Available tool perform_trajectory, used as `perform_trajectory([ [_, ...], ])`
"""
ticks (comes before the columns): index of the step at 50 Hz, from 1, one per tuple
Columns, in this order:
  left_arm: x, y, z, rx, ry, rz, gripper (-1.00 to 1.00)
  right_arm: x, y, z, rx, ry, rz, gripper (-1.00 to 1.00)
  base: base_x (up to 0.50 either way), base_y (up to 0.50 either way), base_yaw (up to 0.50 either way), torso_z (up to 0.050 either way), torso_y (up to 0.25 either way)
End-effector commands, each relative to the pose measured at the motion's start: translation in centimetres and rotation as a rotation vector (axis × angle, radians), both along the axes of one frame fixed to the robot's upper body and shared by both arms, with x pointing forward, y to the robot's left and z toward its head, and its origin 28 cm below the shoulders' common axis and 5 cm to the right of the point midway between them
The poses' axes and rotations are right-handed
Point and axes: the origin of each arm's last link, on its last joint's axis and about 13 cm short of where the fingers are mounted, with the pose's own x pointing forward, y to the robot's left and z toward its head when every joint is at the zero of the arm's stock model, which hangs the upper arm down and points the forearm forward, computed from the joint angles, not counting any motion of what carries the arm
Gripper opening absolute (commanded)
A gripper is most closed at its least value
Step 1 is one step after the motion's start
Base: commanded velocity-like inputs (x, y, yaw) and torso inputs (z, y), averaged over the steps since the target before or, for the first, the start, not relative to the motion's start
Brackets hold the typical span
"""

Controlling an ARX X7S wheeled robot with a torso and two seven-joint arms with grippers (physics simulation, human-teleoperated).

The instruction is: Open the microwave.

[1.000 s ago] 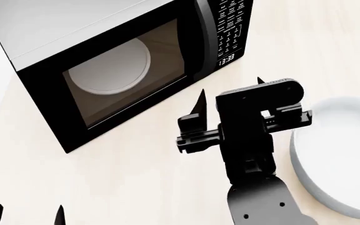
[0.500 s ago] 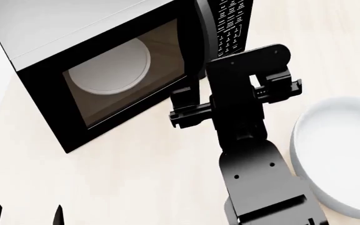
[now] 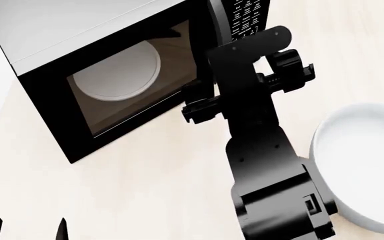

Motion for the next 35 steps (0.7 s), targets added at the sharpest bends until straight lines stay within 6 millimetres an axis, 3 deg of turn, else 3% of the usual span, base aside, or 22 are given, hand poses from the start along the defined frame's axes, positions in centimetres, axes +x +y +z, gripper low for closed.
perform_trajectory([
  [1,0.0,0.0,0.0,-0.002,0.000,-0.001,1.00,0.9,0.1,0.6,-0.014,-0.003,-0.002,1.00,0.00,0.00,0.00,0.000,0.000],
  [35,-0.1,0.0,0.0,-0.001,-0.002,-0.006,1.00,2.8,-0.4,1.1,0.118,0.018,-0.005,1.00,0.00,0.00,0.00,0.000,0.000],
])
